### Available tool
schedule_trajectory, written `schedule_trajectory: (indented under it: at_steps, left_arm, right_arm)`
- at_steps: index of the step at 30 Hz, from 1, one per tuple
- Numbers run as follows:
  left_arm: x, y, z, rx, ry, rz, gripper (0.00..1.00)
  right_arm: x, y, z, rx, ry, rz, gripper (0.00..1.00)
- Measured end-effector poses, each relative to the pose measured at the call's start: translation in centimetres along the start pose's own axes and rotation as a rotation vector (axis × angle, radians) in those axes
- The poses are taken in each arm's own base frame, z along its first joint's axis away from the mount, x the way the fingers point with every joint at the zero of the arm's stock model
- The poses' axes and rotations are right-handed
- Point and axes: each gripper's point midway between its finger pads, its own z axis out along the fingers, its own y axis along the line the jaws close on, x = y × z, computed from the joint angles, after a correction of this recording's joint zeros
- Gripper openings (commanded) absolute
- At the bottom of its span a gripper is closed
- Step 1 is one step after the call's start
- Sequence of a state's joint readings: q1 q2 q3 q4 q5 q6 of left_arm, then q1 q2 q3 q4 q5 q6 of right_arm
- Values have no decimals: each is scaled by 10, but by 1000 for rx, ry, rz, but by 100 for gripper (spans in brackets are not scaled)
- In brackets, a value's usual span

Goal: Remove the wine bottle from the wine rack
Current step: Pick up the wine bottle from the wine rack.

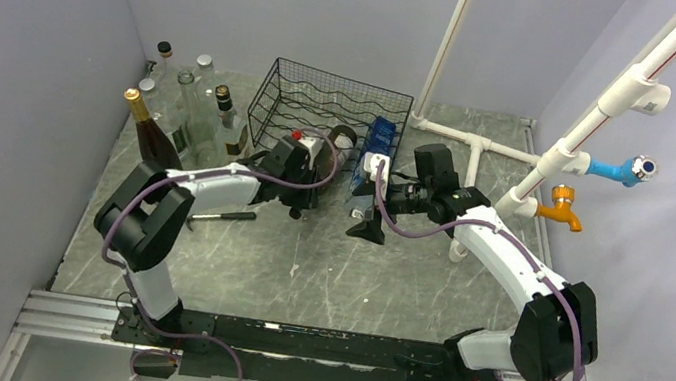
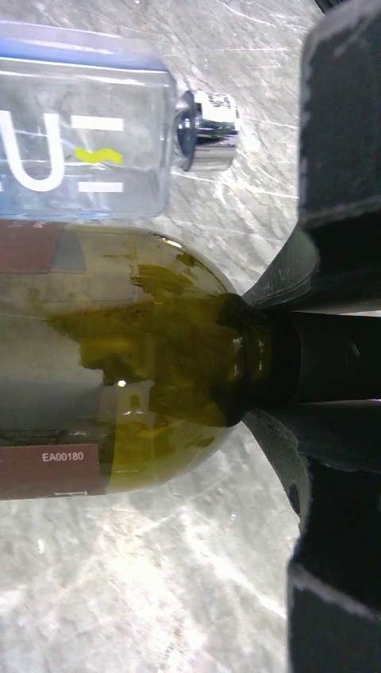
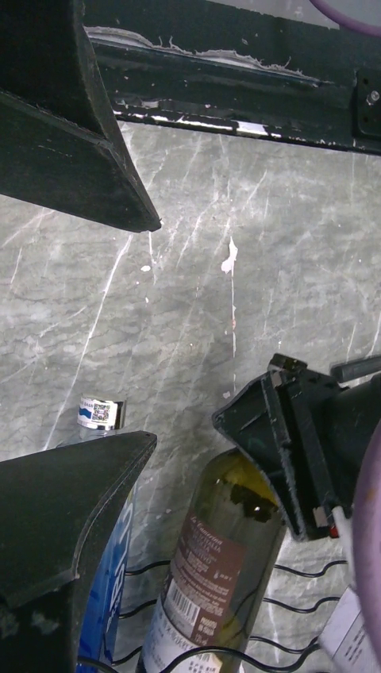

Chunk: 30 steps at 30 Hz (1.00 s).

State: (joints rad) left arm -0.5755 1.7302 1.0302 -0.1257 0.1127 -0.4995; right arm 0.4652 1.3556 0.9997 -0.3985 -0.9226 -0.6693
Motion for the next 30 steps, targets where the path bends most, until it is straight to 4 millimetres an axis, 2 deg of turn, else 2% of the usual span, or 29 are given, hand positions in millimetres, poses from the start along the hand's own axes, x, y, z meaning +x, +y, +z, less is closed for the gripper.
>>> schedule_trajectory:
  at_steps: [13, 23, 30]
  left_arm:
    - [23, 9, -50, -30, -3, 4, 0]
    - [44, 11, -74, -27, 37, 20, 0]
    - [54, 5, -93, 8, 77, 22, 0]
  right_arm:
    - [-1, 0, 0, -1, -4, 2, 100]
    - [-1, 0, 0, -2, -4, 6, 100]
    - [-4, 4, 0, -24, -23, -13, 100]
